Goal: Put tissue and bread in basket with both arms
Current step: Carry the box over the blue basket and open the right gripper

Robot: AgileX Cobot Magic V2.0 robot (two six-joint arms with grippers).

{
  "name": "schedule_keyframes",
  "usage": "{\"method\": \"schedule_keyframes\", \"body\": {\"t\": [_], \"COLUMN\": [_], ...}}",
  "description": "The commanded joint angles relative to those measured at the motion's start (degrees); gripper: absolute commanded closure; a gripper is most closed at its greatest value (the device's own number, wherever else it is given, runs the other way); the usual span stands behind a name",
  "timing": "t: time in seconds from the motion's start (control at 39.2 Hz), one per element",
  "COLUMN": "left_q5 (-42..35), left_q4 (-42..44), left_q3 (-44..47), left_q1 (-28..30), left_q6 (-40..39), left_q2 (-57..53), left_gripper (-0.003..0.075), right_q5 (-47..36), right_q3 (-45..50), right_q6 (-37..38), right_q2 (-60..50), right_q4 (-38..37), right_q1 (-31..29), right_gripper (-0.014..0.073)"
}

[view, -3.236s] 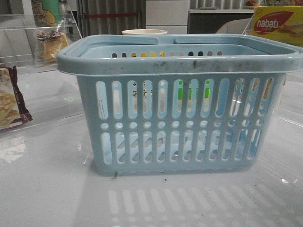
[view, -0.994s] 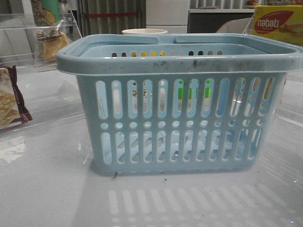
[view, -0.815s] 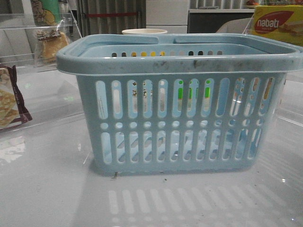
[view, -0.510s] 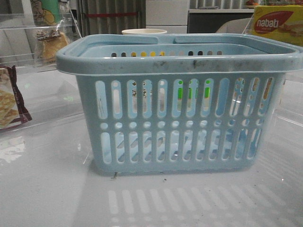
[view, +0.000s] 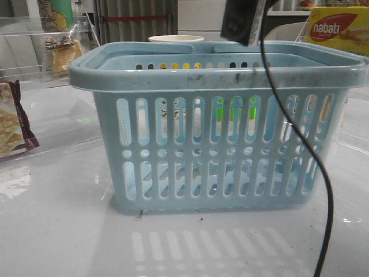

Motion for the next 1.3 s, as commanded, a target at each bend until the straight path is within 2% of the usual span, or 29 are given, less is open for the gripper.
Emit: {"method": "schedule_keyframes", "body": {"t": [0.0, 0.05, 0.13, 0.18, 0.38, 0.69, 0.94, 1.1, 1.17, 1.27], "left_q5": [-4.85, -4.85, -4.85, -4.85, -4.85, -5.01, -7.32, -8.99, -10.24, -9.99], "left_q4": [-0.6, -0.6, -0.6, -0.6, -0.6, -0.6, -0.6, -0.6, -0.01, 1.66], "left_q3": [-1.6, -1.6, -1.6, -1.6, -1.6, -1.6, -1.47, -1.47, -1.8, -4.18], "left_q1": [-0.4, -0.4, -0.4, -0.4, -0.4, -0.4, -0.4, -0.4, -0.29, -0.29], "left_q6": [-0.09, -0.09, -0.09, -0.09, -0.09, -0.09, -0.09, -0.49, -1.67, -2.12], "left_q2": [0.56, 0.56, 0.56, 0.56, 0.56, 0.56, 0.56, 1.83, 3.71, 7.81], "left_gripper": [0.0162, 0.0162, 0.0162, 0.0162, 0.0162, 0.0162, 0.0162, 0.016, 0.0136, 0.006], "right_q5": [-0.37, 0.7, 0.41, 0.3, -1.2, -8.01, -9.1, -10.21, -10.42, -10.06], "right_q3": [-1.56, -1.56, -1.56, -1.56, 2.31, 18.72, 31.65, 36.35, 37.17, 37.23], "right_q6": [-0.31, -0.31, -0.31, -0.31, -1.71, -2.83, -2.83, -2.83, -2.78, -2.78], "right_q2": [0.83, 2.75, 3.63, 2.66, -8.37, -26.28, -39.42, -45.01, -45.85, -46.02], "right_q4": [0.04, 0.04, -0.01, -0.6, -1.96, -1.97, -2.04, -2.04, -2.04, -2.04], "right_q1": [1.25, 1.31, 1.31, 1.31, 1.5, 1.5, 1.5, 1.5, 1.39, 1.39], "right_gripper": [0.0341, 0.027, 0.0089, 0.0026, 0.0021, 0.0021, 0.0021, 0.0021, 0.0021, 0.0021]}}
